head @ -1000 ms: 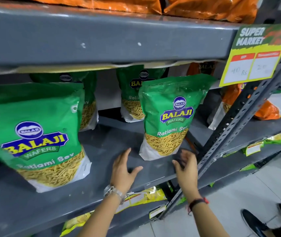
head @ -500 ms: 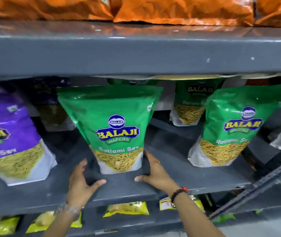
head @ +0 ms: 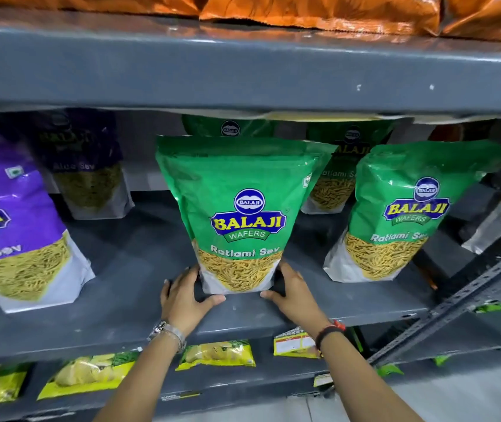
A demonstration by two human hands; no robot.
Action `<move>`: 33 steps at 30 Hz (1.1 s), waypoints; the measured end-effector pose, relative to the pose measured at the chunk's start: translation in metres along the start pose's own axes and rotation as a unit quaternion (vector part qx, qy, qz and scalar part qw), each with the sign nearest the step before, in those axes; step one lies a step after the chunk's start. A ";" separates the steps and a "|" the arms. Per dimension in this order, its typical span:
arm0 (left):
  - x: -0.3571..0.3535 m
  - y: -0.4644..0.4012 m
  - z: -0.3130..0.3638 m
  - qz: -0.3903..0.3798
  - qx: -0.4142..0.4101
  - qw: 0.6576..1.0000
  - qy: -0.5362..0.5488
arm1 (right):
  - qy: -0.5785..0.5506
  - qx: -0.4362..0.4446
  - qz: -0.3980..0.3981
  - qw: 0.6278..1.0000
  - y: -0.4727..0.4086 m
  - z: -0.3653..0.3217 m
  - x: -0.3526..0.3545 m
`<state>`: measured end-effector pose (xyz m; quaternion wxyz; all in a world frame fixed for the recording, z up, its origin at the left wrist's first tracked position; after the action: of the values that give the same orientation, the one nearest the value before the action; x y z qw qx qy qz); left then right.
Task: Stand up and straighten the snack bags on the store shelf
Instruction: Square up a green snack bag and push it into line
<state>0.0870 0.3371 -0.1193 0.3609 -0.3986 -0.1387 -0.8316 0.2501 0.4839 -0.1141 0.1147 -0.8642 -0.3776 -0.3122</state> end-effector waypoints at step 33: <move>0.001 0.002 0.001 0.013 -0.015 1.000 -0.022 | 0.067 -0.019 0.038 0.997 0.003 0.004 -0.002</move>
<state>0.0883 0.3354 -0.1180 0.3631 -0.4240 -0.1292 -0.8196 0.2531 0.4819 -0.1183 0.1356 -0.8568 -0.3302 -0.3721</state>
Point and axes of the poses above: each hand's wrist, its own y-axis away from the middle knuckle, its own x-axis out of the back of the hand, z = x × y, the point moved 10 cm from there along -y, towards the middle knuckle, and after that the axes turned 3 degrees about -z, right-handed, at the moved point
